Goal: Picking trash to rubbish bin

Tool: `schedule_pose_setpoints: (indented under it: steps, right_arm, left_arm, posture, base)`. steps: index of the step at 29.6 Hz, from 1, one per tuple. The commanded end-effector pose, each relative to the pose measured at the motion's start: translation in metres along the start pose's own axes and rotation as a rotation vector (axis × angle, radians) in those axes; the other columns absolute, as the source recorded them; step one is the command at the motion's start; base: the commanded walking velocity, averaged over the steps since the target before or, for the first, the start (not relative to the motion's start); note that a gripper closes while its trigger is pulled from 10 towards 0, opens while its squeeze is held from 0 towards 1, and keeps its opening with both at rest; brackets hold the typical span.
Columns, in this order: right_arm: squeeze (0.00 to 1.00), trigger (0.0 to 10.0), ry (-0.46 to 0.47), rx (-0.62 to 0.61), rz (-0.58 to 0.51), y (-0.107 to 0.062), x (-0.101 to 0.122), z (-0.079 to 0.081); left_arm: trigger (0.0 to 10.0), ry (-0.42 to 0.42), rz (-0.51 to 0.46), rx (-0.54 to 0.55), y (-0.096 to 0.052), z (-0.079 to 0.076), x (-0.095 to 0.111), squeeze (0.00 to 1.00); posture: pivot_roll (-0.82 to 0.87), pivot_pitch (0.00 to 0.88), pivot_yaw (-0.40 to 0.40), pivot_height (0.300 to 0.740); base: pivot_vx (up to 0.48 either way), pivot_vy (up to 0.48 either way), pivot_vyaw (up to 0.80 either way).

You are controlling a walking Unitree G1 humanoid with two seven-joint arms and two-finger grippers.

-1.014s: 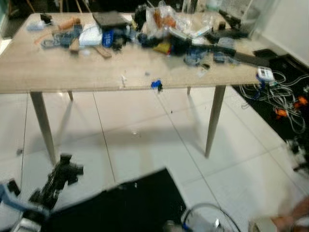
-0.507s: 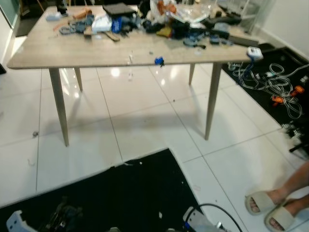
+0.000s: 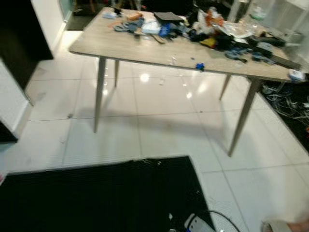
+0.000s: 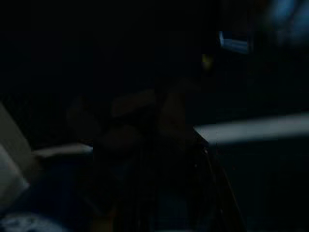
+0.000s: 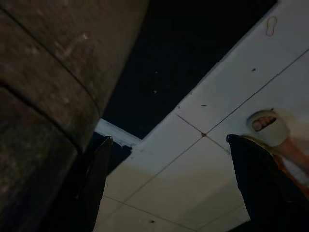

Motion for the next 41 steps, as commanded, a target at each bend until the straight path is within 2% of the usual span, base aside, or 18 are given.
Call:
schedule_pose_setpoints:
  steps: [1,3,4,7,9,10,11,15,17,24,41]
  right_arm:
    - [0.00,10.0,0.018,0.048,-0.060,0.002,0.018,0.014]
    - [0.00,10.0,0.018,0.048,-0.060,0.002,0.018,0.014]
    - [0.00,10.0,0.020,0.048,-0.060,0.002,0.018,0.014]
    - [0.00,10.0,0.017,0.050,-0.058,0.002,0.018,0.015]
    - [0.00,10.0,0.008,0.052,-0.054,0.002,0.017,0.015]
    - [0.00,10.0,0.008,0.052,-0.054,0.002,0.017,0.015]
    - [0.00,10.0,0.003,0.053,-0.052,0.002,0.017,0.015]
    - [0.00,10.0,0.001,0.052,-0.050,0.002,0.017,0.015]
    - [0.00,10.0,-0.003,0.052,-0.048,0.002,0.016,0.015]
    - [0.00,10.0,-0.028,0.051,-0.033,0.002,0.014,0.013]
    - [0.00,10.0,-0.023,0.054,-0.038,0.002,0.018,0.016]
  left_arm:
    - [10.0,0.067,0.029,0.017,0.000,-0.003,-0.005,0.00]
    - [10.0,0.067,0.029,0.017,0.000,-0.003,-0.005,0.00]
    - [10.0,0.058,0.021,0.007,0.002,-0.010,-0.002,0.00]
    - [10.0,0.079,0.014,-0.003,0.003,-0.016,0.001,0.00]
    - [10.0,0.202,0.022,-0.009,0.004,-0.025,0.004,0.00]
    - [10.0,0.202,0.022,-0.009,0.004,-0.025,0.004,0.00]
    - [10.0,0.256,0.036,-0.025,0.005,-0.031,0.002,0.00]
    - [10.0,0.287,0.070,-0.058,0.005,-0.040,-0.002,0.00]
    - [10.0,0.302,0.080,-0.048,0.005,-0.040,-0.002,0.00]
    - [10.0,0.249,0.083,-0.029,0.005,-0.039,0.000,0.00]
    - [10.0,0.245,0.071,-0.002,0.006,-0.034,0.005,0.00]
  posture:
    - [0.09,0.141,-0.017,0.740]
    - [0.09,0.141,-0.017,0.740]
    - [0.09,0.140,-0.017,0.740]
    - [0.10,0.139,-0.019,0.740]
    - [0.10,0.136,-0.018,0.740]
    - [0.10,0.136,-0.018,0.740]
    - [0.10,0.134,-0.016,0.740]
    - [0.10,0.132,-0.017,0.740]
    - [0.10,0.130,-0.022,0.740]
    - [0.10,0.128,-0.033,0.740]
    - [0.09,0.138,-0.015,0.740]
  base:
    - [0.000,0.000,0.77]
    - [0.000,0.000,0.77]
    - [0.000,0.000,0.77]
    - [0.000,0.000,0.77]
    - [0.000,0.000,0.77]
    - [0.000,0.000,0.77]
    - [0.000,0.000,0.77]
    - [0.000,0.000,0.77]
    - [0.000,0.000,0.77]
    - [0.000,0.000,0.77]
    - [0.000,0.000,0.77]
Point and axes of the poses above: a point about 5 cm out from each wrist's last joint towards the gripper, its own y axis pointing out of the wrist towards the gripper, its own x axis along the axis of the wrist's last joint, z = x × y, the point moved 4 cm from there along y, pointing out of the wrist towards the gripper, and after that the axes turned 9 degrees about -y, right-handed, at the moved point
